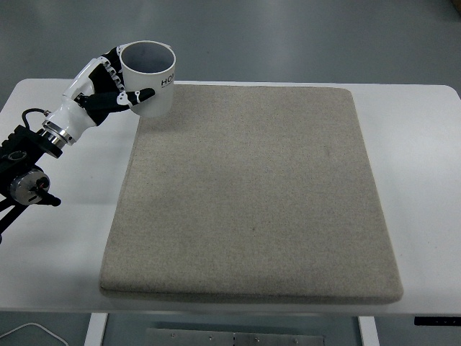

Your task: Upright white cup

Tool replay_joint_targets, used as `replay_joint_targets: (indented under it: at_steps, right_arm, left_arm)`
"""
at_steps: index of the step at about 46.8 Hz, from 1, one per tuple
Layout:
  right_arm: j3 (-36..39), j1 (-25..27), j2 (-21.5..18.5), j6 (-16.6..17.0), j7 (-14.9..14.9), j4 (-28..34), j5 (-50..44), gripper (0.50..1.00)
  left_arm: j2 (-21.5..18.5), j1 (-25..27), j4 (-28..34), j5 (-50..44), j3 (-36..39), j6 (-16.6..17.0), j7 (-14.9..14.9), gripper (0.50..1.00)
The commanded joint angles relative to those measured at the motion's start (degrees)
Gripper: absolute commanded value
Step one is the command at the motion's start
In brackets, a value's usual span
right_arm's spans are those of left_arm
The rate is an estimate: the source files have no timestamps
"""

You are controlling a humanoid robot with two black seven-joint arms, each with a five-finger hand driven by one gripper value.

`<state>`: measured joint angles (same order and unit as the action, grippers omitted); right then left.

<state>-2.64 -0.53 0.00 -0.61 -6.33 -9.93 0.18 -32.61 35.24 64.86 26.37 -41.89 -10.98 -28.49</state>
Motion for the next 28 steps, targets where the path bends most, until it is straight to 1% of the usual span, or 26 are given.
replay_joint_targets:
  at_steps: [1, 28]
  right_arm:
    - [0.0, 0.0, 0.0, 0.0, 0.0, 0.0, 0.0, 0.93]
    - [0.0, 0.0, 0.0, 0.0, 0.0, 0.0, 0.0, 0.93]
  left_arm:
    - [0.0, 0.0, 0.0, 0.0, 0.0, 0.0, -0.1, 0.516]
    - [0.0, 0.0, -0.1, 0.0, 0.0, 0.0, -0.1, 0.516]
